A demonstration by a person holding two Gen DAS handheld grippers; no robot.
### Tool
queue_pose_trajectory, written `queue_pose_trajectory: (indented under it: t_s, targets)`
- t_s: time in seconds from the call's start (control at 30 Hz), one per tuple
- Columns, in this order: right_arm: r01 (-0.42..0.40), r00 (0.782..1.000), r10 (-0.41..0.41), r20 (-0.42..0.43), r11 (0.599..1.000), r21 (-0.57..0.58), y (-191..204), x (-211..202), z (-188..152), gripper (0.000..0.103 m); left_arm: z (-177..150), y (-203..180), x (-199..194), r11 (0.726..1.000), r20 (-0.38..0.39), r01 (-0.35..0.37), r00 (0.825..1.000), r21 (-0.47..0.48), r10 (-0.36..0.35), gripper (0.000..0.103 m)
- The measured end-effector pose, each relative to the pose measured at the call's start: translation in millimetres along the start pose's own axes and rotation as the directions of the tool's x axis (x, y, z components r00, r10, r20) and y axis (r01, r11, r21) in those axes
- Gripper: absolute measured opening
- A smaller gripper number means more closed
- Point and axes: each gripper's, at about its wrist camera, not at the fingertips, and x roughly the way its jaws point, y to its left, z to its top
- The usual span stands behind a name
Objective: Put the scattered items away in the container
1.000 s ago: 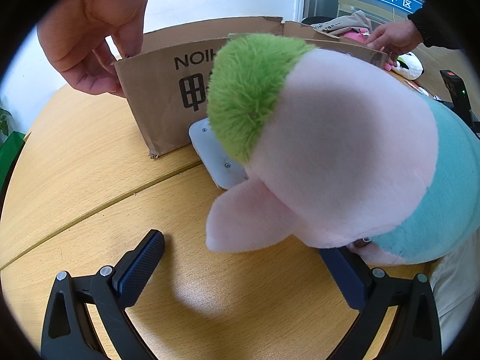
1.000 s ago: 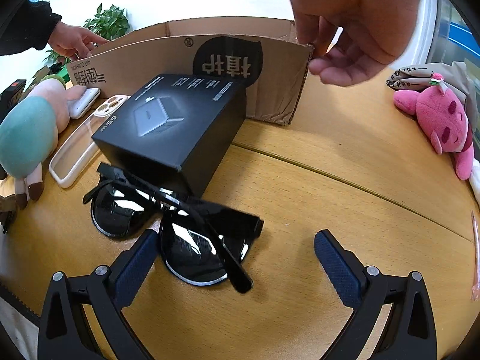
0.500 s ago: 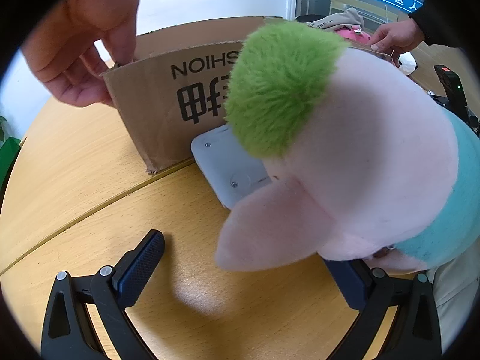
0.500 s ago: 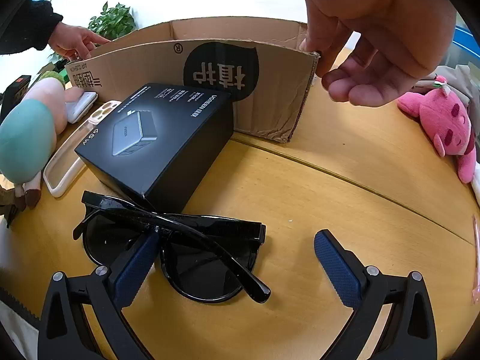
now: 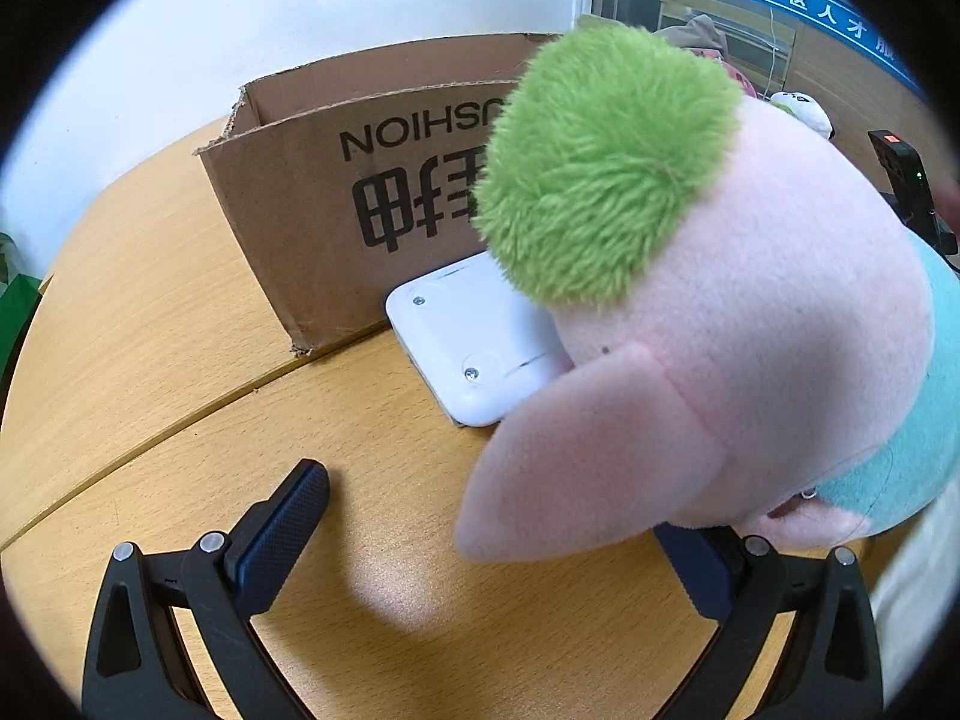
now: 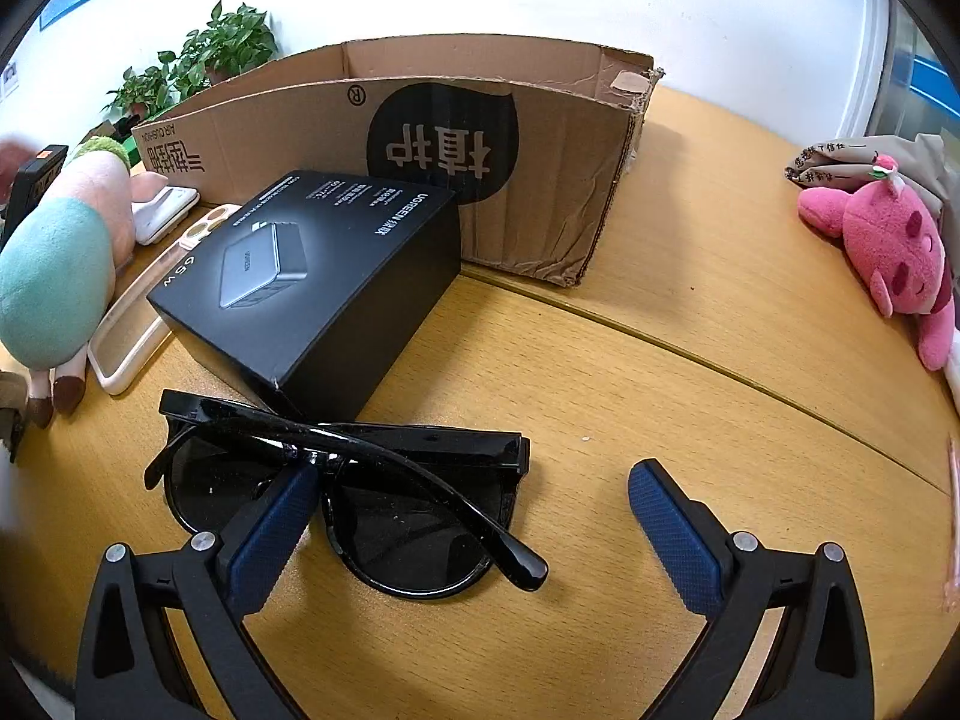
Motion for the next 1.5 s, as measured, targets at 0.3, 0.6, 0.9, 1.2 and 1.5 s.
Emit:
queue_pose_trajectory:
  t_s: [0.3,0.6,0.9,1.2,1.5]
  targets:
    - [-0.015,1.000,0.015,0.001,1.000,-0.021,0,3,6,0.103,1,0,-2,1.000,0.000,0.000,1.000,0.000,0.000,0.103]
    - [0.020,0.978,-0.016,-0.209,1.000,0.020,6,-3,5,0.103,3,-2,-2,1.000,0.001,-0.002,1.000,-0.003,0.002,0.103]
    - [0.151,0.932,-0.178,-0.315,0.983,-0.108,48,-89,24,0.103,1,-11,-11,1.000,-0.070,-0.019,0.997,-0.026,0.017,0.103]
    - [0.303,0.953,-0.303,-0.026,0.953,0.006,115,-163,136,0.103,16,-6,-93,0.954,-0.209,-0.119,0.976,-0.275,0.062,0.099]
    - [0.090,0.991,-0.070,-0.117,0.980,0.176,131,-142,172,0.024,66,-2,-166,0.795,-0.094,0.029,0.990,-0.605,-0.107,0.010]
